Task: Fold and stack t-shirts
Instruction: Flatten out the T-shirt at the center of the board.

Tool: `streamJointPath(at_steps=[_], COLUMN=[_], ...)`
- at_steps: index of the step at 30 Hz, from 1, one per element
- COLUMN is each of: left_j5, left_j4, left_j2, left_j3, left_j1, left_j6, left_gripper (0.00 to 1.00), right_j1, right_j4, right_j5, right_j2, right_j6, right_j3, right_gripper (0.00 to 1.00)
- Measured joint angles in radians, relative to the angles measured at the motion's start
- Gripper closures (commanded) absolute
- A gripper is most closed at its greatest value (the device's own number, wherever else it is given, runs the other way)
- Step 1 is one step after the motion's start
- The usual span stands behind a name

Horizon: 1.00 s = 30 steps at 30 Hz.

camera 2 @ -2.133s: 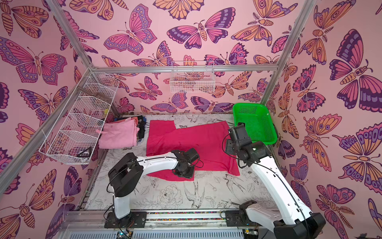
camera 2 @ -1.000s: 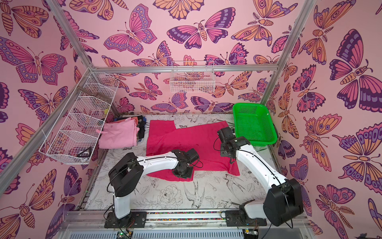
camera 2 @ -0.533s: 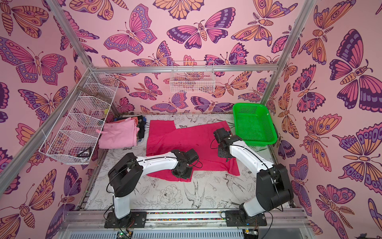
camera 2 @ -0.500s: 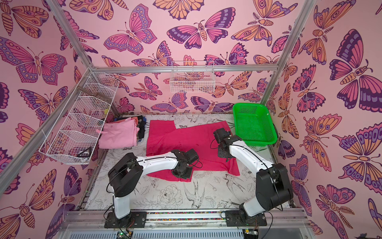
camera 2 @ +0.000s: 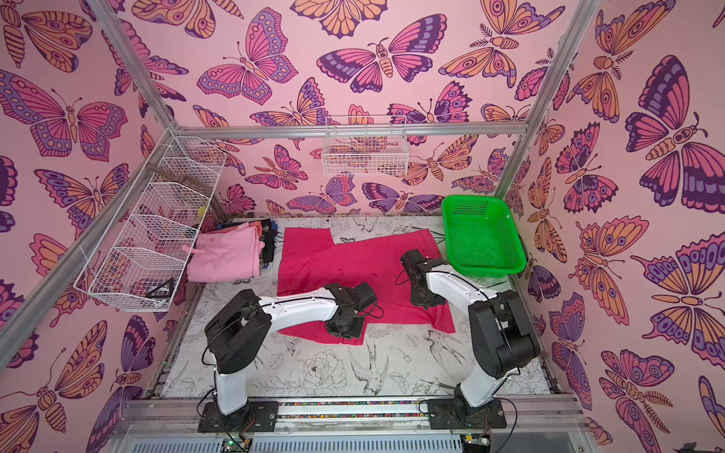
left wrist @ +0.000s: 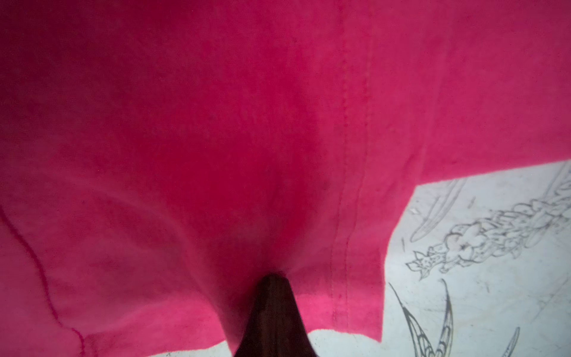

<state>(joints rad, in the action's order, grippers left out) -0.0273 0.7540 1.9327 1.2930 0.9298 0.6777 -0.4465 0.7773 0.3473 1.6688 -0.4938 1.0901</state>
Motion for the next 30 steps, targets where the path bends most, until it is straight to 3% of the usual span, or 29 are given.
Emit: streamJointPath(at_steps=[15, 30], left_j5=[-0.005, -0.018], left_j4=[0.000, 0.039], left_j2=[0.001, -0.071], left_j3=[-0.002, -0.076], left_j1=[0.000, 0.000], left_j6=[-0.007, -0.008], left_gripper=[1.00, 1.00], right_j1=[0.002, 0.002], right_j4=[0.029, 0.055], right_j5=[-0.046, -0.068], right_j2=[0.134, 0.167], right_j6=[-0.026, -0.034], right_j3=[0.012, 0.034], right_gripper=[1.00, 1.00])
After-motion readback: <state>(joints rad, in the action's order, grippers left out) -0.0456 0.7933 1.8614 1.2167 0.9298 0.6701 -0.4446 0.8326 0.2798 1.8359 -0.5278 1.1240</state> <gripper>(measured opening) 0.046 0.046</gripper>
